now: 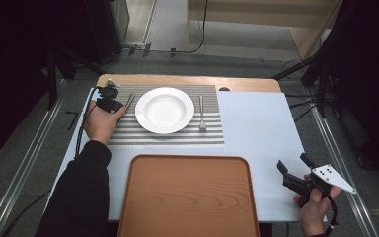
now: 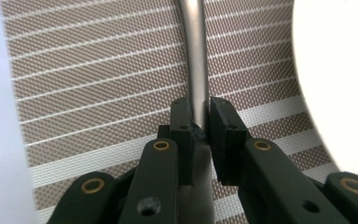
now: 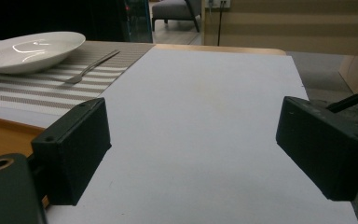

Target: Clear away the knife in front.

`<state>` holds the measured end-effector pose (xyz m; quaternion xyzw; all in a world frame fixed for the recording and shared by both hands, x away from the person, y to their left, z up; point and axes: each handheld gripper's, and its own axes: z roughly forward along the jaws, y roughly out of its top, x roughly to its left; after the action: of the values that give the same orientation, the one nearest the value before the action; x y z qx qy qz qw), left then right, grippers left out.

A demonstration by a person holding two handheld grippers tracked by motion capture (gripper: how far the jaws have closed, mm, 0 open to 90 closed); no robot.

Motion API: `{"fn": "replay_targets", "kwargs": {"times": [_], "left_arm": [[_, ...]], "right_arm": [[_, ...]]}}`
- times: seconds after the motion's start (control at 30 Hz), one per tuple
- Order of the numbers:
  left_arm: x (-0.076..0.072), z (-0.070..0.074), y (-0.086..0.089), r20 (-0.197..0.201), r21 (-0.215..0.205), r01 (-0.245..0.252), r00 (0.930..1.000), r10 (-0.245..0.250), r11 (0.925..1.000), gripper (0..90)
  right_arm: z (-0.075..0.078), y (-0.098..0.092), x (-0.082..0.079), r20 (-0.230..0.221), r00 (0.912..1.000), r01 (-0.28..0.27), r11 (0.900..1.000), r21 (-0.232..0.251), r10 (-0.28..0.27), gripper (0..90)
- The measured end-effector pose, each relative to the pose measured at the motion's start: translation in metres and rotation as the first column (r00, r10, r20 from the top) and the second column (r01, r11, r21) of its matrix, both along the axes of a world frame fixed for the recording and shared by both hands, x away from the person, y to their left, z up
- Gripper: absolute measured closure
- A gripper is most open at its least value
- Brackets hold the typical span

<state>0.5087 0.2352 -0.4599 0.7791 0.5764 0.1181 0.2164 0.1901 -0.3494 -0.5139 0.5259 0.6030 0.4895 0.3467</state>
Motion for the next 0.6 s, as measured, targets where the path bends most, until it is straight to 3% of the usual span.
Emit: {"fn": "replay_targets", "kwargs": {"times": [0.6], "left_arm": [[-0.0058,0.0048,0.0053,0.023,-0.04,0.011,0.9997,-0.01,0.9991,79.7]], "right_arm": [[-0.0001,0.0002,0.0003,0.0,1.0,0.001,1.0,-0.004,-0.001,9.1]]}}
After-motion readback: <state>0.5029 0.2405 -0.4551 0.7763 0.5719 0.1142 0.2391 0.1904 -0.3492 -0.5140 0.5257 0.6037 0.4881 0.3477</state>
